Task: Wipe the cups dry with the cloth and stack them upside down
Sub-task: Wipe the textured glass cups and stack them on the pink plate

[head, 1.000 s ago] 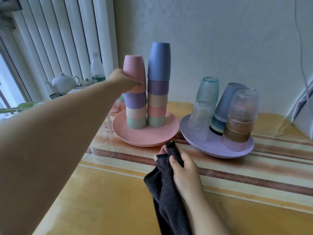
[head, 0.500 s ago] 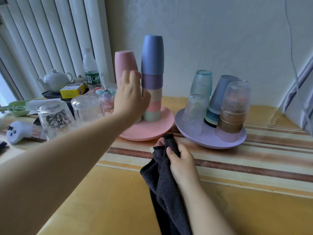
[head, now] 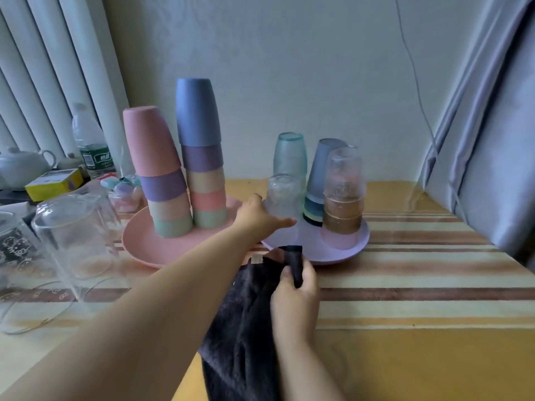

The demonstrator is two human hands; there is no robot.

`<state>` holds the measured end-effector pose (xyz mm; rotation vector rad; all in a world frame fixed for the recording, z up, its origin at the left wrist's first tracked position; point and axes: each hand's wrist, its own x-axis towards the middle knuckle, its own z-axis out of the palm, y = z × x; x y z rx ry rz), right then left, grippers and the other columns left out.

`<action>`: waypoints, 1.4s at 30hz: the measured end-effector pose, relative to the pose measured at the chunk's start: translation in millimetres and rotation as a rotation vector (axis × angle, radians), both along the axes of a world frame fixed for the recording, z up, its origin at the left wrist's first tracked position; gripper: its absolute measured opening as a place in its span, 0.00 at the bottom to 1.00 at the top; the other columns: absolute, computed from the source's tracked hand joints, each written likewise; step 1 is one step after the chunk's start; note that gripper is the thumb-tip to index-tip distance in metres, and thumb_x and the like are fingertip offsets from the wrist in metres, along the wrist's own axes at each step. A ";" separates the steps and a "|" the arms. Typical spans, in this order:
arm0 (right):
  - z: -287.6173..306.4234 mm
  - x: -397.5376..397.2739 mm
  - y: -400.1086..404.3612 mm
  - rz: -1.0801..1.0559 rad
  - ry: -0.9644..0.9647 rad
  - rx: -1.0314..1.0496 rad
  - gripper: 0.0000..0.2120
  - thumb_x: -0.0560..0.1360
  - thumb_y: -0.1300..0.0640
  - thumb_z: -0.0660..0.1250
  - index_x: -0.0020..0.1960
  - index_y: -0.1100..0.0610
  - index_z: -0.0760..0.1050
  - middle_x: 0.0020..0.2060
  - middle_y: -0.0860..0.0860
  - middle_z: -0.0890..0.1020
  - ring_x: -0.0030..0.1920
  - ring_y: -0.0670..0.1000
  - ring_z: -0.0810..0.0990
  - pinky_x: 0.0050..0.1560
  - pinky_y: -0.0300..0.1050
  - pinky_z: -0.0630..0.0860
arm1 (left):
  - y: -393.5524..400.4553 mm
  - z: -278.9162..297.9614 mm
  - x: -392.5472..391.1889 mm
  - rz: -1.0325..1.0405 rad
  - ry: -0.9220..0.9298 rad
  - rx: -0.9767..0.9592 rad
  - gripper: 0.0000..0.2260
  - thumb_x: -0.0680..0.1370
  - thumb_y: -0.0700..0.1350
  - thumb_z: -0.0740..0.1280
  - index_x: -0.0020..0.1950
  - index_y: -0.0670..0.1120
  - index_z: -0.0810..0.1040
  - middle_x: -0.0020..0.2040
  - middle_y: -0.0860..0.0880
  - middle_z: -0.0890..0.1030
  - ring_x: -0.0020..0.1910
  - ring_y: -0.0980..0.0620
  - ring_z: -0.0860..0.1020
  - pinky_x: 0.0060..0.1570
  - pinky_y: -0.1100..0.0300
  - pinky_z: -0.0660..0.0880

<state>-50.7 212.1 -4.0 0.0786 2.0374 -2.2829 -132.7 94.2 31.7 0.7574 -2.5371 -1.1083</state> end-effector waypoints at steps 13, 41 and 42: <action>-5.4 -1.0 -4.0 0.011 0.007 0.009 0.17 0.79 0.60 0.59 0.68 0.53 0.69 0.63 0.50 0.75 0.63 0.51 0.72 0.52 0.34 0.63 | 3.9 -3.7 6.9 0.064 0.280 0.118 0.27 0.65 0.48 0.80 0.58 0.44 0.73 0.50 0.50 0.79 0.48 0.51 0.78 0.48 0.58 0.74; 28.7 35.4 -19.3 0.468 0.372 0.112 0.19 0.81 0.52 0.45 0.72 0.49 0.55 0.63 0.33 0.61 0.61 0.24 0.59 0.56 0.15 0.54 | -10.7 -36.3 195.6 -0.355 0.517 0.755 0.23 0.68 0.53 0.72 0.61 0.46 0.79 0.56 0.45 0.84 0.57 0.46 0.82 0.54 0.55 0.78; 32.4 33.3 -18.4 0.470 0.362 0.110 0.20 0.82 0.53 0.45 0.73 0.52 0.56 0.65 0.37 0.62 0.64 0.30 0.58 0.58 0.16 0.54 | -11.3 -35.4 196.6 -0.360 0.511 0.775 0.23 0.68 0.53 0.72 0.60 0.46 0.80 0.56 0.45 0.84 0.57 0.45 0.82 0.54 0.55 0.78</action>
